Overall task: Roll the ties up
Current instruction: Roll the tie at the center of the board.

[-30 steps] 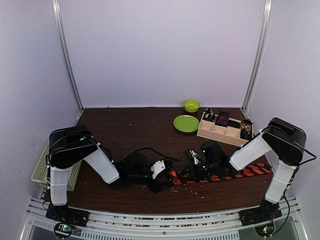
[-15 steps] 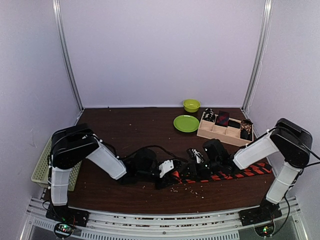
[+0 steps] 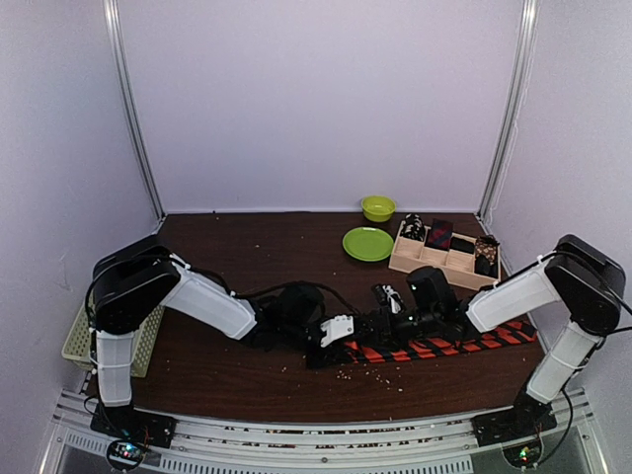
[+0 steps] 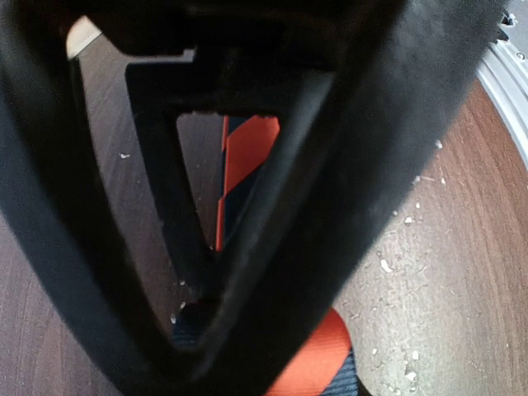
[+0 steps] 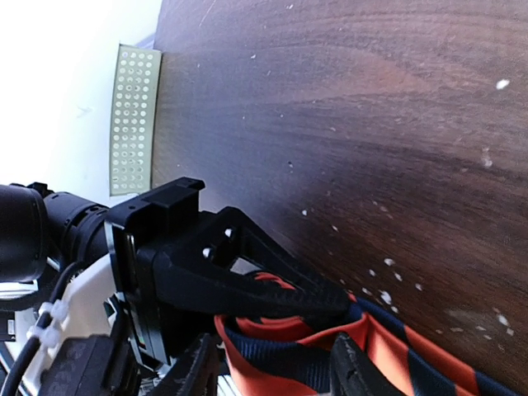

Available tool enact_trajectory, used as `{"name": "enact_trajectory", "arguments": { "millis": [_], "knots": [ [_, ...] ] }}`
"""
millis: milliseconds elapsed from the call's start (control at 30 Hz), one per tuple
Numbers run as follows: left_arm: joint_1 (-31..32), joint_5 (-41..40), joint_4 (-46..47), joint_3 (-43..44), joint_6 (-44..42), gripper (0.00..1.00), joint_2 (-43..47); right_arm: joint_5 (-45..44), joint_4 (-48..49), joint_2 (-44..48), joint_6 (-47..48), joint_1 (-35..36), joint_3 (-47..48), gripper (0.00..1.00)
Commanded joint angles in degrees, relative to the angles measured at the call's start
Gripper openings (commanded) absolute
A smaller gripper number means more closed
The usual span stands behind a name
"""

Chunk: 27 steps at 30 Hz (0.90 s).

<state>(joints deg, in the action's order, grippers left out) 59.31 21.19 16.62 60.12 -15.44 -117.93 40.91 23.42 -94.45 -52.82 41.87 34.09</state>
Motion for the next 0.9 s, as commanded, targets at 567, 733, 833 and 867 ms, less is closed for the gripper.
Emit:
{"name": "enact_trajectory", "arguments": {
  "millis": [567,733,833,867],
  "knots": [
    [-0.68,-1.82,12.11,-9.47,9.34,0.75,1.39,-8.53,-10.28,-5.5,11.64,-0.84,-2.76,0.0],
    [-0.6,-1.42,26.26,-12.32,15.72,0.76,-1.63,-12.62,-13.14,-5.38,14.34,-0.56,-2.64,0.0],
    [-0.2,-1.07,31.29,-12.06,18.21,0.76,-4.26,-14.36,-14.3,-5.67,15.08,0.06,-2.35,0.0],
    [0.02,-1.15,33.17,-12.0,18.89,0.75,-4.96,-14.91,-14.44,-5.74,15.17,0.39,-2.24,0.0]
  ]
}}
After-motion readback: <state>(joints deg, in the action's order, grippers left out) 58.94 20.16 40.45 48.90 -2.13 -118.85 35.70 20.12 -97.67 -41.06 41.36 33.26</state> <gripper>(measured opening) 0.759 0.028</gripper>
